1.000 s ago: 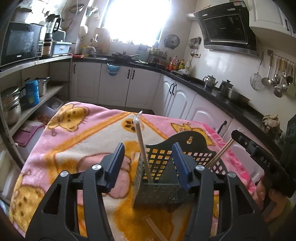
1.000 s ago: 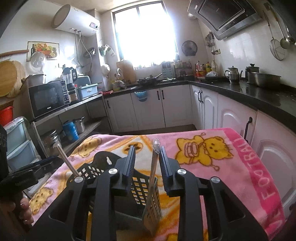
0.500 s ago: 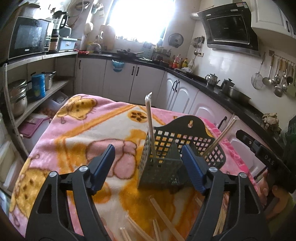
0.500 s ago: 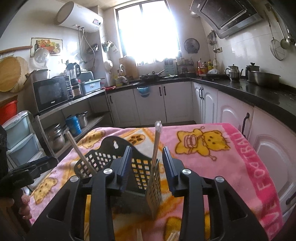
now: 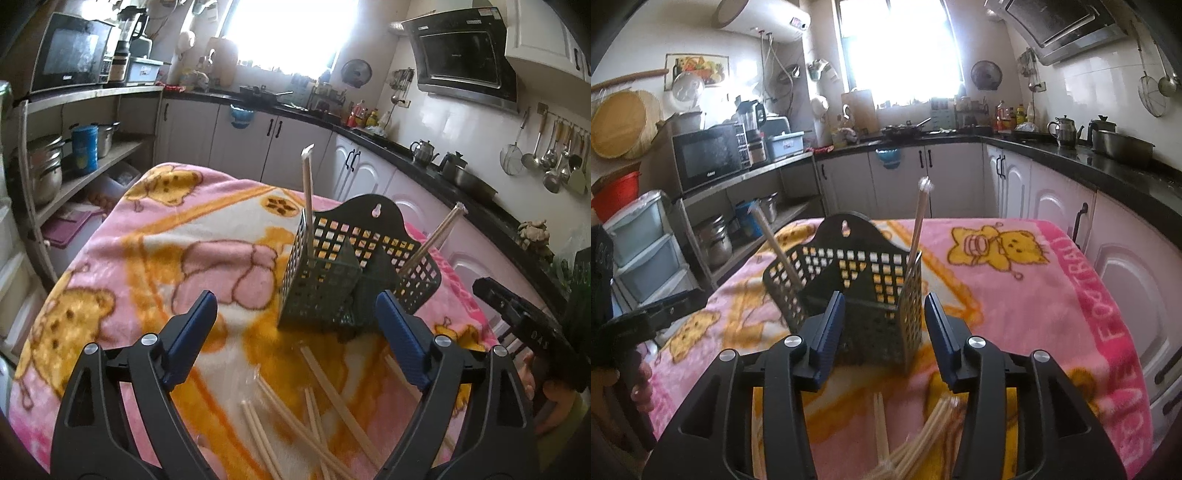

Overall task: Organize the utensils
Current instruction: 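Move both tools back down to the loose chopsticks on the blanket, then close the left tool on another chopstick while the right tool grasps one too, then lift the left tool's chopstick above the caddy while the right tool carries its own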

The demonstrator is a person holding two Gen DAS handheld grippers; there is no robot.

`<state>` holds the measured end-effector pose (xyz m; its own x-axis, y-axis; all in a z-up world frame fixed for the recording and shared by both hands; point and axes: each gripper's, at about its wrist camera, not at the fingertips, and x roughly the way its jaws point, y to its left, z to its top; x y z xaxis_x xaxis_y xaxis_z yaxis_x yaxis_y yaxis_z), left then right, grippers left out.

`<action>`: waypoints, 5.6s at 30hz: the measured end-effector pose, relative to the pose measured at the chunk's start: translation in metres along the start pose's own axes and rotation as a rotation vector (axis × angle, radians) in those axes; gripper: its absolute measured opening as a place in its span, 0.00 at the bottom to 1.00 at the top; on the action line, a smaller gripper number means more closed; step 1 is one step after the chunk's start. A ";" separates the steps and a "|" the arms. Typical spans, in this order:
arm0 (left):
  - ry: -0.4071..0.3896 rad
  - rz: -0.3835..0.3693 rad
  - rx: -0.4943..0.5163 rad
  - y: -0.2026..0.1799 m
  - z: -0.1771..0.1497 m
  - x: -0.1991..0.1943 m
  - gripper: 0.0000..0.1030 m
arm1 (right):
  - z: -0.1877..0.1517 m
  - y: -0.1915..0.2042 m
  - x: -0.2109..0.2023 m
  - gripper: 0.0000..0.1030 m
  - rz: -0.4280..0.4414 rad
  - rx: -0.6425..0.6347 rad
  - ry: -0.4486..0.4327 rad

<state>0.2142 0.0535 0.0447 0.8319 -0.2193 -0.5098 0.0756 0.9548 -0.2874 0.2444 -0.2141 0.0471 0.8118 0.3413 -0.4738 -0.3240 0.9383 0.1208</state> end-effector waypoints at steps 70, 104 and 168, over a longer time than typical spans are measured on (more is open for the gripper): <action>0.364 0.025 -0.229 0.025 -0.054 0.093 0.40 | -0.066 -0.090 0.091 0.21 0.070 0.288 0.432; 0.103 -0.061 -0.051 -0.027 0.020 0.031 0.02 | 0.004 -0.066 0.006 0.08 0.111 0.134 0.199; -0.174 -0.225 0.073 -0.089 0.156 0.064 0.02 | 0.161 -0.033 0.036 0.06 0.083 0.048 -0.223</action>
<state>0.3466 -0.0138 0.1643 0.8712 -0.3955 -0.2909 0.3029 0.8993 -0.3155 0.3628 -0.2235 0.1665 0.8725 0.4159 -0.2566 -0.3748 0.9064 0.1947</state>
